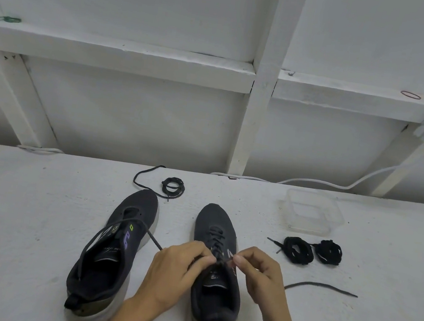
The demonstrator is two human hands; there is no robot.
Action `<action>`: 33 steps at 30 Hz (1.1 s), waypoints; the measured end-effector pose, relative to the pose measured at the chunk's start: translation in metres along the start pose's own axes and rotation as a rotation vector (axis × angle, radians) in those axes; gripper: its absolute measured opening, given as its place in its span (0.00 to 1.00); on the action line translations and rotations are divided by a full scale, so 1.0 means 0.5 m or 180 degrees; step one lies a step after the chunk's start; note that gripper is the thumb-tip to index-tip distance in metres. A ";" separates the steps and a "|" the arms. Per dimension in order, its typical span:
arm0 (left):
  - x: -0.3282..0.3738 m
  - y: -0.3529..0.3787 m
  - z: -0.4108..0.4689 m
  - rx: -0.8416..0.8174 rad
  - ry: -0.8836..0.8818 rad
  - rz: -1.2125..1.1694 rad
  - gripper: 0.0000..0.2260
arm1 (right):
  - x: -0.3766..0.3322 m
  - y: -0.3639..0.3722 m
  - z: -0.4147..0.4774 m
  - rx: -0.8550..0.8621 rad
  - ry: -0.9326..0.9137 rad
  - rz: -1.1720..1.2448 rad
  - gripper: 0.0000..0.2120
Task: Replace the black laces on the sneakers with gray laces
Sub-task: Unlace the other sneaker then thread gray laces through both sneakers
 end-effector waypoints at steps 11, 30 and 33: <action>-0.055 0.000 -0.014 -0.0053 -0.1322 -0.1251 0.09 | 0.067 -0.001 -0.011 -0.0305 0.0908 0.0235 0.07; 0.056 -0.018 0.040 -0.0358 -0.2392 -0.3685 0.13 | -0.095 0.049 0.014 -0.1042 0.0117 0.1157 0.19; 0.058 -0.008 0.038 -0.0093 -0.2483 -0.3677 0.10 | -0.106 0.069 0.010 -0.1015 0.0234 0.1271 0.19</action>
Point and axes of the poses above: each hand's wrist, its own z-axis towards the middle knuckle, its own y-axis out of the palm, x = y × z, the point moved 10 cm from there along z, towards the middle knuckle, and after that the axes turned 11 degrees about x, right-handed, at the moved point
